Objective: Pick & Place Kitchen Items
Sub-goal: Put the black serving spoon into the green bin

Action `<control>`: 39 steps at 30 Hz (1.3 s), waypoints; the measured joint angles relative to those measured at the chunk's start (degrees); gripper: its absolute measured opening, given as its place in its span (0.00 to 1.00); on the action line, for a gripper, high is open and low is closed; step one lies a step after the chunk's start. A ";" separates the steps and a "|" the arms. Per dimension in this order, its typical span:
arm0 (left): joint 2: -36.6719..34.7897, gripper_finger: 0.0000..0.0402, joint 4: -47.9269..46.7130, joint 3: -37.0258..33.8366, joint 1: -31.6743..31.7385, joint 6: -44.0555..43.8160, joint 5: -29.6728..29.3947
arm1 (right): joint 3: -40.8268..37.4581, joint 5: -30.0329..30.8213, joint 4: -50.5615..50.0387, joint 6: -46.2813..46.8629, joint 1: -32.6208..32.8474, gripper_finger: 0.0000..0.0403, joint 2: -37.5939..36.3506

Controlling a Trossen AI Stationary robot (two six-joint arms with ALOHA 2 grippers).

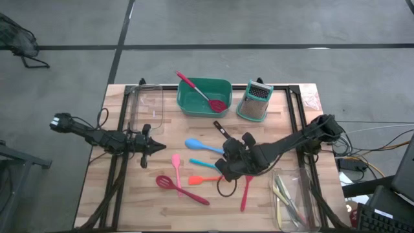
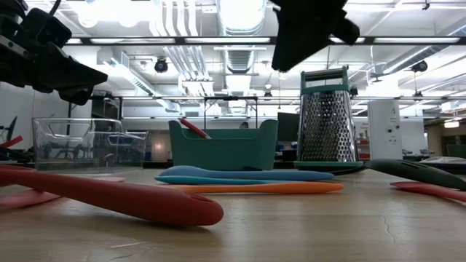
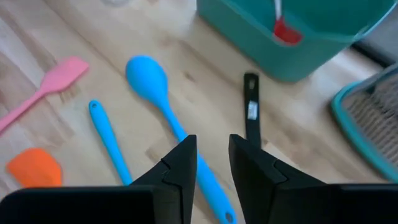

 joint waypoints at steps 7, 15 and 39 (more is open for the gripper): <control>-0.02 0.03 0.00 0.01 0.00 -0.02 0.00 | -0.13 -5.00 -0.74 -1.95 -2.51 0.25 0.04; -0.02 0.03 0.00 -0.01 0.00 0.00 0.02 | -0.37 -6.44 -1.76 -3.46 -3.12 0.32 0.04; 0.00 0.03 0.00 0.00 0.00 -0.02 0.01 | -16.38 -25.32 -3.27 -4.68 -13.00 0.33 -0.07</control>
